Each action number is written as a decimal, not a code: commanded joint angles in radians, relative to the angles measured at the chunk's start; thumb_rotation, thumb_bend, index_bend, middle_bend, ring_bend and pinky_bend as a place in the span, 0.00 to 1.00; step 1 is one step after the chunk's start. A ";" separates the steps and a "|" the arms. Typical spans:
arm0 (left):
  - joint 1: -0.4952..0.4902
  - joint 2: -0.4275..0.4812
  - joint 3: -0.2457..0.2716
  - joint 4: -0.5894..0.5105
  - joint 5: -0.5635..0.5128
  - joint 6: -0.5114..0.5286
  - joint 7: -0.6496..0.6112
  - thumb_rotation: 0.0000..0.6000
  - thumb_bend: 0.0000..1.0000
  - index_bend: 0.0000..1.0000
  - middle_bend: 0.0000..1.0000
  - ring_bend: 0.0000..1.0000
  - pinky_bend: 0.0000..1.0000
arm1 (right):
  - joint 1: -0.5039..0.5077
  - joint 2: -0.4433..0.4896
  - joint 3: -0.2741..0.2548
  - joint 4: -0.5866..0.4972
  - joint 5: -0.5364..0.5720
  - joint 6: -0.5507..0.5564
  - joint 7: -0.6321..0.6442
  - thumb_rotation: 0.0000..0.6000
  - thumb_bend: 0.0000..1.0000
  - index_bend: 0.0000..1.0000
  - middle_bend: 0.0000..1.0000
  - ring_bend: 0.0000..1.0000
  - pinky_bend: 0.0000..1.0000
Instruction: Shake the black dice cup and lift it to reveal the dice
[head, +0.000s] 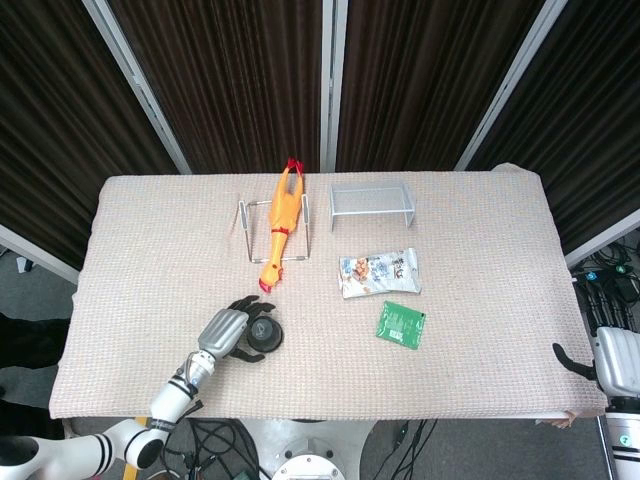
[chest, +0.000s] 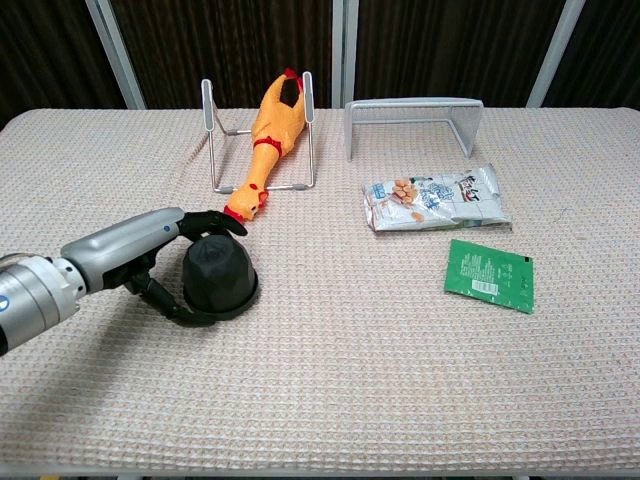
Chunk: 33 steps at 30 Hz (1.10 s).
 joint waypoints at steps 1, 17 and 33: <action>-0.001 -0.002 0.001 0.002 -0.001 -0.001 0.002 1.00 0.03 0.18 0.23 0.08 0.16 | 0.000 0.000 0.001 0.001 0.002 -0.001 0.001 1.00 0.16 0.00 0.00 0.00 0.00; -0.005 -0.014 0.004 0.019 -0.005 0.000 0.002 1.00 0.13 0.20 0.26 0.09 0.16 | 0.000 -0.001 0.004 0.007 0.016 -0.013 0.004 1.00 0.16 0.00 0.00 0.00 0.00; -0.003 -0.018 -0.004 0.013 0.000 0.031 0.007 1.00 0.24 0.29 0.42 0.19 0.23 | -0.001 -0.002 0.005 0.012 0.022 -0.019 0.007 1.00 0.16 0.00 0.00 0.00 0.00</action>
